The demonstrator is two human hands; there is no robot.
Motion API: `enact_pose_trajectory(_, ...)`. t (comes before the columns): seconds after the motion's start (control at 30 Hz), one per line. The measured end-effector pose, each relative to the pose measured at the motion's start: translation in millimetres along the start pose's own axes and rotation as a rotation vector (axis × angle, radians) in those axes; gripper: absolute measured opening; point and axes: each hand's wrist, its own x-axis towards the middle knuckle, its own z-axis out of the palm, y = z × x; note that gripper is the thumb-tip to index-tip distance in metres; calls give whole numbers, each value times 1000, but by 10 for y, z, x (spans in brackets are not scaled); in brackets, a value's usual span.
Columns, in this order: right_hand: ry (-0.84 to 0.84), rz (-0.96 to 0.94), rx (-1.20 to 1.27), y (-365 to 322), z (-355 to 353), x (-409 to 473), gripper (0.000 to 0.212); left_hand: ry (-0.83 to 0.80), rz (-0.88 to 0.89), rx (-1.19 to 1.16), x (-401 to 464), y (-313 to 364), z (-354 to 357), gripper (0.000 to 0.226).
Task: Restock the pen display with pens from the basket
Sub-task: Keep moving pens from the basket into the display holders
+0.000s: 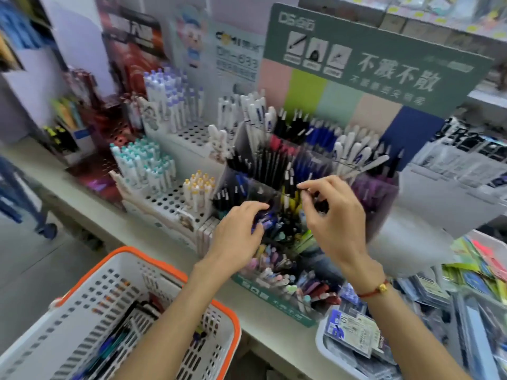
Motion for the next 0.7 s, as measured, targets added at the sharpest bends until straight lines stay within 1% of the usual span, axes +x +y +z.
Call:
enact_pose_trajectory(0.1,-219,-68,126,-383,424,-162,9,39,-244,-66,-337,-369,-145,30)
enact_pose_trajectory(0.17,-385,-67,173,-575,726,-302,8,25,-407,-53,-610,-636,-200,27)
enact_pose_trajectory(0.2,-496,-58,187,-695,903,-397,8,28,-489,-64,-806,-819,-220,26)
enact_pose_trajectory(0.3,-842,-61,154,-920,1353,-720,14,17,-678,-110,-1386,-1329,-179,23)
enact_pose_trajectory(0.37,-1034,-87,108,-1026,1644,-986,19,0,-801,-105,-1792,-1648,-121,23)
enact_pose_trajectory(0.47,-1210,-163,42,-1114,2067,-1402,23,-26,-984,-75,-2388,-2035,7,29)
enact_pose_trajectory(0.57,-1370,-139,9,-1164,2478,-1776,26,-86,-1152,-62,-2906,-2315,174,36)
enact_pose_trajectory(0.63,-1447,-83,-42,-1226,2754,-2029,44,-118,-1260,-83,-3234,-2474,326,45)
enact_pose_trajectory(0.7,-1460,-33,-118,-1246,2981,-2277,71,-129,-1396,-114,-3510,-2564,499,65)
